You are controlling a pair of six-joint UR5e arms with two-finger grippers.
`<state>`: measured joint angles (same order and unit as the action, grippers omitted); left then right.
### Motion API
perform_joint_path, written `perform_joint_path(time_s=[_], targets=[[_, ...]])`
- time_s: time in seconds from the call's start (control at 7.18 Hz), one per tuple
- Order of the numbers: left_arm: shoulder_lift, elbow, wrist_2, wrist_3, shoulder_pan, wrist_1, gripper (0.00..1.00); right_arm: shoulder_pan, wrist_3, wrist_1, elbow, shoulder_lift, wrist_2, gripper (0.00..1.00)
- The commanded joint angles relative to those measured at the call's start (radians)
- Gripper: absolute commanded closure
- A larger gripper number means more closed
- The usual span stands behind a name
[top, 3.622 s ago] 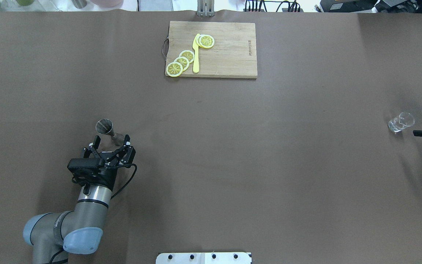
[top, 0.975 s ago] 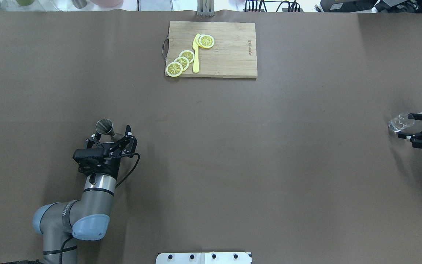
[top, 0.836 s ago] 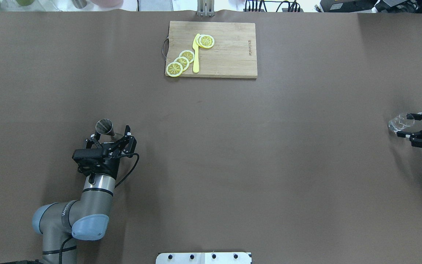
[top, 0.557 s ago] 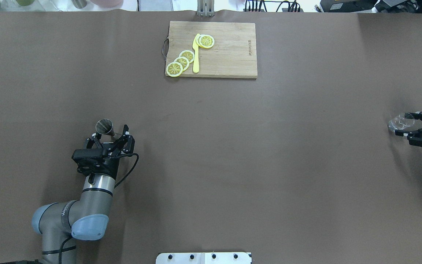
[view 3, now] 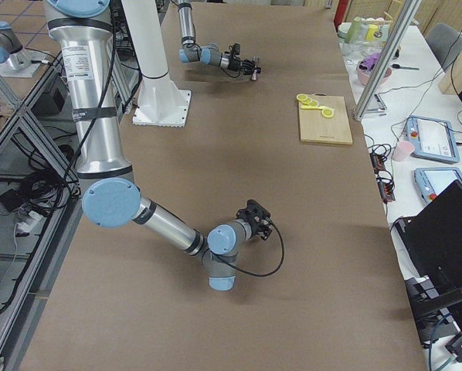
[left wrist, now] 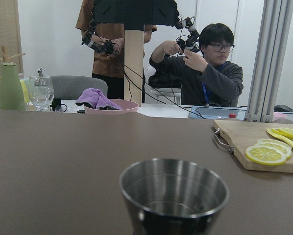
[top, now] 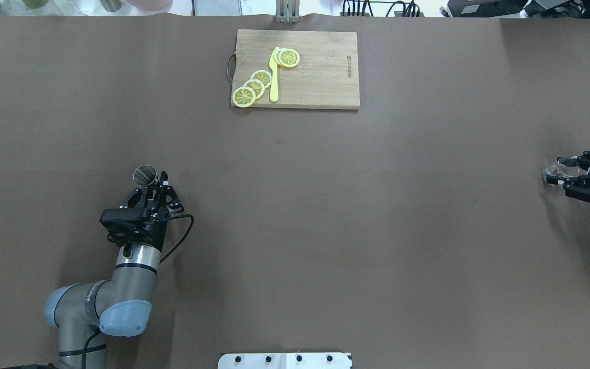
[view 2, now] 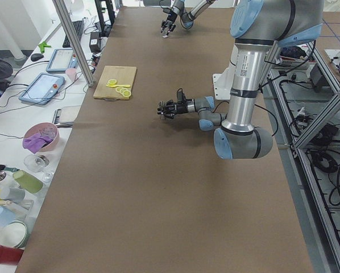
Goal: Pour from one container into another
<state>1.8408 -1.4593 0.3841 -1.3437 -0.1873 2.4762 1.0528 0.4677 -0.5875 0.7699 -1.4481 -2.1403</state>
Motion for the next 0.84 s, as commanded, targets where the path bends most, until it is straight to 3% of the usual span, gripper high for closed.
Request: perform_joint_path(time_s=[0.0,0.42,0.7], targets=[[0.0,-0.003,-0.001,0.0,0.0,0.007,1.0,0.001,-0.001,0.0,-0.001,-0.003,-0.001,0.66],[0.015,-0.018,-0.002,0.029,0.0,0.007,1.0,0.0,0.003,0.006,0.011,0.002,-0.01,1.0],[0.018,-0.084,-0.001,0.09,0.0,0.007,1.0,0.001,0.058,0.018,0.038,0.015,-0.01,1.0]])
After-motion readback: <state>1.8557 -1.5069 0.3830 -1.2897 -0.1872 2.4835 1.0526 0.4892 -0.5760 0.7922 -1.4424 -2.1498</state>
